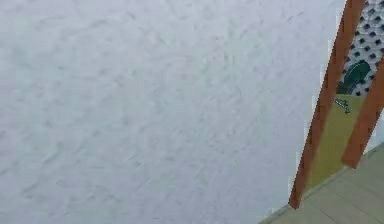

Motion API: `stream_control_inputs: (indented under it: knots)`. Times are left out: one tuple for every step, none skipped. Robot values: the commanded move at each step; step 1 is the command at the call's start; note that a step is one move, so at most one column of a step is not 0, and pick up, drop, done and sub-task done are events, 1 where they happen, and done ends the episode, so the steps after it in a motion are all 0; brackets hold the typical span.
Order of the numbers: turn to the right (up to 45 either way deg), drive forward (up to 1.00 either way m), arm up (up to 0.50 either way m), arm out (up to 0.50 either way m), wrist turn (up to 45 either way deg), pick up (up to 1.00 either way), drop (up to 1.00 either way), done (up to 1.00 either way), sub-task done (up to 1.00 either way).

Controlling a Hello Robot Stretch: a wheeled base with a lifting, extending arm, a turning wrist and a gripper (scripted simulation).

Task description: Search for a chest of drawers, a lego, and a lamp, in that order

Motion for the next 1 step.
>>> stream_control_inputs:
  knots:
    - [36.0,0.0,0.0,0.0,0.0,0.0,0.0,0.0,0.0]
